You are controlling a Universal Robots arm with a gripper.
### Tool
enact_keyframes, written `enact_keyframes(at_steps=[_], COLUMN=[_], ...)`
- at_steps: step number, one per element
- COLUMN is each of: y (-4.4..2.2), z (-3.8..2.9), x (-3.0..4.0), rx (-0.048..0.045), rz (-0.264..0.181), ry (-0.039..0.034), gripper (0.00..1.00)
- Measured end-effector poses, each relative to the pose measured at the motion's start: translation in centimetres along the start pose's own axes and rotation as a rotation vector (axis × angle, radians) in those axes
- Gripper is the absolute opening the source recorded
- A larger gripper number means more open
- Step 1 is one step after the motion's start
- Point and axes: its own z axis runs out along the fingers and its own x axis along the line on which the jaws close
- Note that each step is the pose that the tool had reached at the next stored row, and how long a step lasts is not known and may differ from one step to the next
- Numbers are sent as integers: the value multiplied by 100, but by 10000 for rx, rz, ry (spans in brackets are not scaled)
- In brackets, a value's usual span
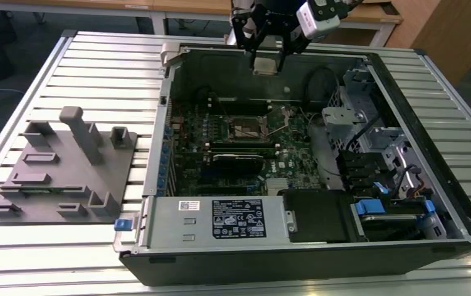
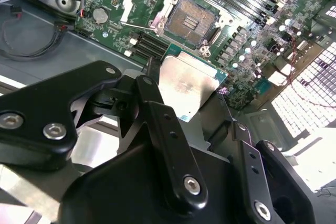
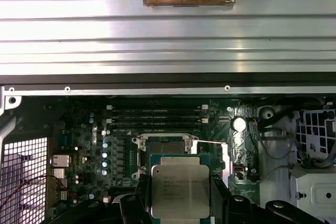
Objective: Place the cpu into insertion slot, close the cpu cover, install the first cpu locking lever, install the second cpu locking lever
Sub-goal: 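Place the cpu into insertion slot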
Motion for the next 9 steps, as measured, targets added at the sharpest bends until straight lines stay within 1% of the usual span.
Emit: enact_keyframes(at_steps=[4,9], y=[-1,-6], z=[14,63], x=[0,0], rx=[-4,-2], rz=[0,0], ry=[-2,-1], gripper=[54,54])
